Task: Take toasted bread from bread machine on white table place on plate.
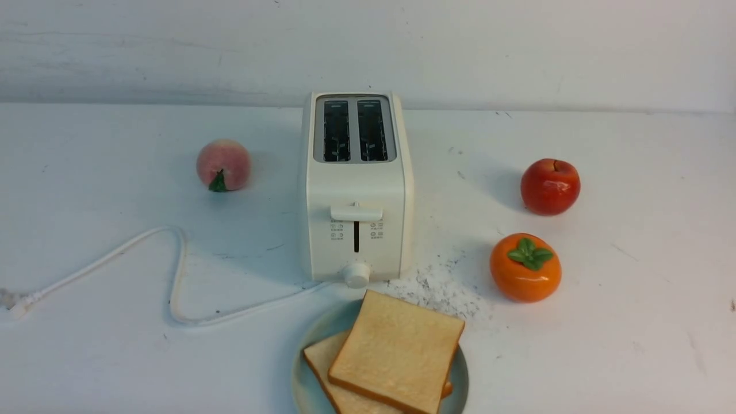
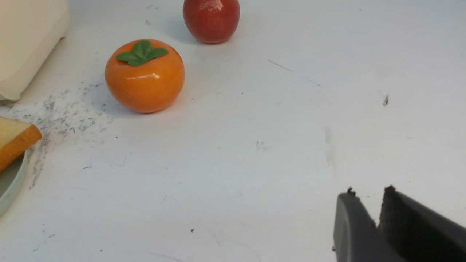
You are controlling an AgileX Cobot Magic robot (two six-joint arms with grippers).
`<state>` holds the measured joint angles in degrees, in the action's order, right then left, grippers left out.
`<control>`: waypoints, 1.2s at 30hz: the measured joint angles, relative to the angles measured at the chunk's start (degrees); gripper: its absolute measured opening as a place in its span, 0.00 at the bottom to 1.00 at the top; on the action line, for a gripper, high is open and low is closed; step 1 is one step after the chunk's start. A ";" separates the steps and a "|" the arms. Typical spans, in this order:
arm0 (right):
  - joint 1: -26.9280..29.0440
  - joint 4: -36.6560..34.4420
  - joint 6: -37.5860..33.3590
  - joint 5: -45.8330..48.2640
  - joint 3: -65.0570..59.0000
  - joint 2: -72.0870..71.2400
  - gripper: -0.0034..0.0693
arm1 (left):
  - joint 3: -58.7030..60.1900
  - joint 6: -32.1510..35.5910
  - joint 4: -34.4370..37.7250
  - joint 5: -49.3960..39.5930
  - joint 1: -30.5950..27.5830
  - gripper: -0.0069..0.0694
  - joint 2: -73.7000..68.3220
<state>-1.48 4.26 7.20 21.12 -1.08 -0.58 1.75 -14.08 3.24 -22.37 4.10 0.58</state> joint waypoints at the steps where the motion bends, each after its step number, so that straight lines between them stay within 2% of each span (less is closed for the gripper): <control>1: 0.00 0.00 0.00 0.00 0.00 0.00 0.23 | 0.00 0.00 0.01 0.00 0.00 0.19 0.00; 36: 0.00 0.00 0.00 0.00 0.00 0.00 0.29 | 0.00 0.00 0.01 0.00 0.00 0.21 0.00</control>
<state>-1.48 4.26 7.20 21.12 -1.08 -0.58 1.75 -14.08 3.25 -22.37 4.10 0.58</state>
